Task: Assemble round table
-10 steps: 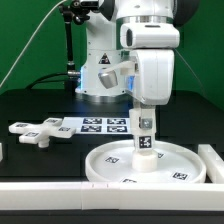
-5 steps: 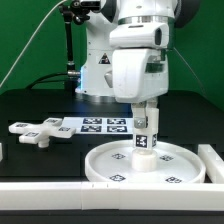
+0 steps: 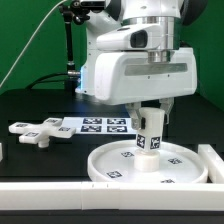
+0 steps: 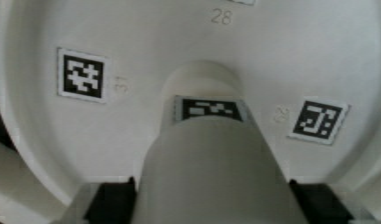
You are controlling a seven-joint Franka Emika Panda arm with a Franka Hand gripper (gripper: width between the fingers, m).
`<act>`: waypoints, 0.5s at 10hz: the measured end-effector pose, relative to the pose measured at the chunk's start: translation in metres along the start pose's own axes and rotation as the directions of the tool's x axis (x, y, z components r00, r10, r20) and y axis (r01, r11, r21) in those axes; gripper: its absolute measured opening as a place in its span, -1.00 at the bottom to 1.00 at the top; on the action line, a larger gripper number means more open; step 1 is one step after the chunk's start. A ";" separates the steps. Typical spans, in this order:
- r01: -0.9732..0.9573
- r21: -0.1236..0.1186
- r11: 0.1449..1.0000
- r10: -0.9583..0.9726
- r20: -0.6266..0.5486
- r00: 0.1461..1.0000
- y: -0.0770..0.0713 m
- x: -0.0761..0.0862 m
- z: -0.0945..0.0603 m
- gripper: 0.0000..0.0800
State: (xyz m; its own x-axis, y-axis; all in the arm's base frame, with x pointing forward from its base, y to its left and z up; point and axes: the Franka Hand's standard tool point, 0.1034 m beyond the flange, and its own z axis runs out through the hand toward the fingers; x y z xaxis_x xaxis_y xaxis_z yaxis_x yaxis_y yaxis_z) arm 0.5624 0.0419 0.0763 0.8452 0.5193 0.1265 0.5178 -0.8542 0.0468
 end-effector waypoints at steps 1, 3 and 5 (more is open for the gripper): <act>-0.070 0.004 0.998 0.070 -0.001 0.998 0.000 0.000 0.000 0.03; -0.205 0.013 0.979 0.205 -0.003 0.979 0.001 -0.001 0.000 0.03; -0.491 0.053 0.870 0.492 -0.019 0.870 0.005 -0.005 0.001 0.03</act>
Offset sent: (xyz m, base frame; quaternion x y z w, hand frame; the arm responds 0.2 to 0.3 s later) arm -0.0101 -0.0140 -0.0027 0.0428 0.0210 0.2882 0.9564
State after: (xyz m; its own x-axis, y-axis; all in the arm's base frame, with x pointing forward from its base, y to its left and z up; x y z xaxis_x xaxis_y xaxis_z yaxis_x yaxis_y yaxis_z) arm 0.5608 0.0355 0.0746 0.9879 0.0309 0.1518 0.0425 -0.9964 -0.0740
